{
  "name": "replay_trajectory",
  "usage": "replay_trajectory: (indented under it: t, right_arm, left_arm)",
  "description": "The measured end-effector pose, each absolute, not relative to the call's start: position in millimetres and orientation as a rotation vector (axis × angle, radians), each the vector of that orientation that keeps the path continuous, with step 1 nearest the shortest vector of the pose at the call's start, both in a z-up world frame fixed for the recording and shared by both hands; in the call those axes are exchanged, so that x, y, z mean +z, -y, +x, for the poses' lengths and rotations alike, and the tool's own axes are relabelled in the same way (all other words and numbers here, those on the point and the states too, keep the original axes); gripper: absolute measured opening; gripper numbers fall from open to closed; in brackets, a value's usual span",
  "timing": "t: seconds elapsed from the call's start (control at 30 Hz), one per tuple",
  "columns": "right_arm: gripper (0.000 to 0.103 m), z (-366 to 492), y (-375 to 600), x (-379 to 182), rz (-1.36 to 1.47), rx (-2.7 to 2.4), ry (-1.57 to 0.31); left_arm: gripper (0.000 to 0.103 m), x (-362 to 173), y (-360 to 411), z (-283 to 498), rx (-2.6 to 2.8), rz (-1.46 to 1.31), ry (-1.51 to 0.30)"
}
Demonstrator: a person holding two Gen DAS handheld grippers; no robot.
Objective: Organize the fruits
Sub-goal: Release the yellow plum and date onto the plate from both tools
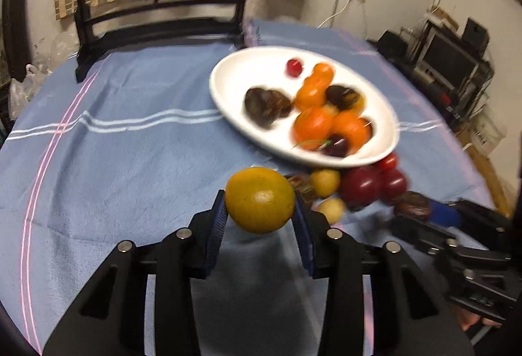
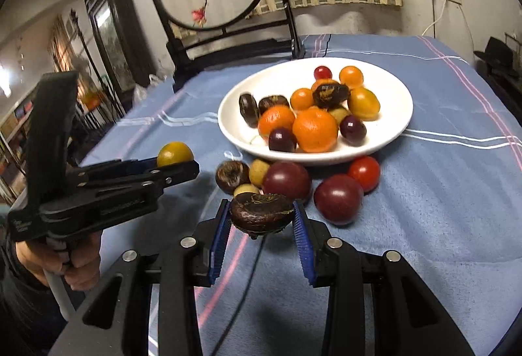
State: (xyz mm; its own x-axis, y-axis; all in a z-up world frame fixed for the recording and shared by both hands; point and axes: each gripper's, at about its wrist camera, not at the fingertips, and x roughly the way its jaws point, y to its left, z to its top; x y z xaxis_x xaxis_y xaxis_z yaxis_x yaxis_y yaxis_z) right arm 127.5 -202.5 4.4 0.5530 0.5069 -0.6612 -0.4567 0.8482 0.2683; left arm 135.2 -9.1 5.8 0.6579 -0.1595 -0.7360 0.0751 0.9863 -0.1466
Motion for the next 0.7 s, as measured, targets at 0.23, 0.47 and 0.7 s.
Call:
replay_trajectory:
  t: [0.23,0.47,0.7]
  right_arm:
    - [0.038,163,201,45,0.077,0.543,-0.752]
    - [0.038,229,221,37,0.167,0.449,-0.767]
    - [0.042,248,231,8,0.221,0.435,-0.824]
  left_arm:
    - [0.038,38,28,172,-0.173,-0.106,-0.825]
    - [0.038,41,33,234,-0.144,-0.140,-0.843]
    - [0.039,19,36,271,-0.122,-0.154,-0.884]
